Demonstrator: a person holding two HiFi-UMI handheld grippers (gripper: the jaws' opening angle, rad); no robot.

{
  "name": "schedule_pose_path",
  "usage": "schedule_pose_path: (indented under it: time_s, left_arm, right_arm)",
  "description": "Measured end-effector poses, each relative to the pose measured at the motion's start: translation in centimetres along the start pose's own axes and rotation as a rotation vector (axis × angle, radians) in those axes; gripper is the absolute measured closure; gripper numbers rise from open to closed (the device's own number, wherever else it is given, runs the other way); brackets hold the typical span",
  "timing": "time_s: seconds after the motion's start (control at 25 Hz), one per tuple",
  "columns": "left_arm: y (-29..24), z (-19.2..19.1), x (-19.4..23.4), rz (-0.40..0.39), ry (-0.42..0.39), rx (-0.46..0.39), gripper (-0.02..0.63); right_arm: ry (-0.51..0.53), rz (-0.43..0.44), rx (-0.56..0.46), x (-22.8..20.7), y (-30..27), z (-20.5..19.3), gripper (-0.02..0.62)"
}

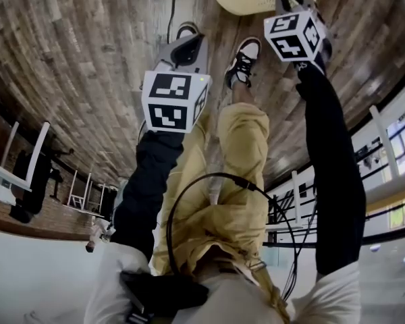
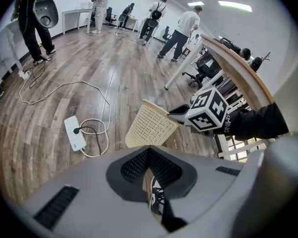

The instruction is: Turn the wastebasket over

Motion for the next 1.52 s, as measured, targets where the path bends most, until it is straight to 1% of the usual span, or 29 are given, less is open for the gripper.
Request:
schedule_pose_path:
  time_s: [0.08,0.16,0.24,0.32,0.44,0.56,0.68,0.8,0.96,1.04,1.2,1.52]
  left_arm:
    - [0.1,0.1,-0.1,-0.004,-0.005,-0.003,0.604]
    - [0.2,-0.2,-0.3,-0.007,-0.008,0.004,0.604]
    - [0.1,-0.7,-0.6,-0.009,-0.010,0.013,0.604]
    - [0.1,-1.1,-0.7,-0.011,-0.012,0.019,0.604]
    - [0.2,-1.8,-0.4,-0.004,-0.009,0.031,0.604]
    - [0.3,-2.1,-0.6,-0.007,-0.007,0.031,0.604]
    - [0.3,-1.9,-0.4,-0.007,-0.017,0.027,0.604]
    - [0.3,-2.2,0.4,0.004,-0.003,0.027,0.604]
    - [0.1,-2.9,0.8,0.005,0.003,0.034,0.604]
    - [-0.1,-3.2,0.8,0.001,-0.001,0.041,0.604]
    - [-0.6,-3.6,1.6,0.002,0.001,0.046,0.604]
    - [-1.5,-3.1,2.7,-0.009,0.009,0.053,0.604]
  right_arm:
    - [0.084,-0.047,-0.016,-0.5,0.6,0.9,0.541]
    - [0.147,-0.058,-0.028,-0.1,0.7,1.2,0.541]
    - [0.193,-0.031,-0.049,1.0,0.7,1.4,0.540]
    - [0.206,0.023,-0.067,2.8,0.8,1.6,0.540]
    - [0.193,0.145,-0.072,6.9,0.5,1.8,0.537]
    - [0.169,0.240,-0.047,9.9,0.0,1.0,0.537]
    - [0.095,0.328,-0.024,11.6,-0.6,0.6,0.537]
    - [0.015,0.404,-0.026,12.7,-1.2,1.0,0.535]
    - [-0.026,0.482,-0.024,14.1,-1.9,1.3,0.529]
    - [-0.052,0.514,-0.019,14.9,-2.4,1.2,0.525]
    - [-0.091,0.543,0.002,16.6,-3.8,0.5,0.523]
    - [-0.107,0.606,0.038,18.7,-5.5,-0.5,0.517]
Point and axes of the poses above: the fingertips, and each gripper's own axes: y backward along the fingers, x to its left, z out of its top, the point moved 2 cm from there along y, backward along the fingers, and after that the axes turned 2 degrees about -x, right-handed, at the moved point
